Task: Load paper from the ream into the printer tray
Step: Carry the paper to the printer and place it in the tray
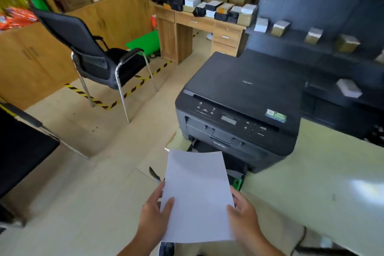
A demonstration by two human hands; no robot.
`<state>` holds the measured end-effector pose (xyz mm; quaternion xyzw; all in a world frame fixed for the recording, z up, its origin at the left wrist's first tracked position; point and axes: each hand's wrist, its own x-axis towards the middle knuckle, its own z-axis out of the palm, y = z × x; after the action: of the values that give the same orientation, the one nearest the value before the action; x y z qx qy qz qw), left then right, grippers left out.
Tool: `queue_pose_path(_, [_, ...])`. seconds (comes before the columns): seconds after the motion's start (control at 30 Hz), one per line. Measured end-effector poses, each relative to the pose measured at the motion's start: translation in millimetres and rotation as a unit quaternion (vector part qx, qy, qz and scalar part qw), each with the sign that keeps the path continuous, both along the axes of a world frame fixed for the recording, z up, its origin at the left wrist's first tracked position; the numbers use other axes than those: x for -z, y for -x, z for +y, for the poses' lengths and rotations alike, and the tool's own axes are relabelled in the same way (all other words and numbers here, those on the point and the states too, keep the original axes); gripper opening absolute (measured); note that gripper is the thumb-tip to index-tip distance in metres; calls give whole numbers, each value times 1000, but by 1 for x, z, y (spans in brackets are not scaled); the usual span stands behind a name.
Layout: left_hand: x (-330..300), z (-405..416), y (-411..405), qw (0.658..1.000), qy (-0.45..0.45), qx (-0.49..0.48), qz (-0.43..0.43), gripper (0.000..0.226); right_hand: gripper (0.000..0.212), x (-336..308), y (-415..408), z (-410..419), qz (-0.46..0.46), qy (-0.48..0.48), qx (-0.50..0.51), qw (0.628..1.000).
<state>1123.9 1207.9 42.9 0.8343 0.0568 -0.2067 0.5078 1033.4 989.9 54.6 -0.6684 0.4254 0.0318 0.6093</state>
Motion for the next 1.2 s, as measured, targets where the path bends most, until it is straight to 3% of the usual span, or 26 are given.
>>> queue_pose_path(0.47, [30,-27,-80,972,25,233,32,54,51,9,-2,24,36,54,164,984])
queue_pose_path(1.2, [32,-32,-98,958,-42,280,40,48,53,4,-10,36,81,-17,204,975])
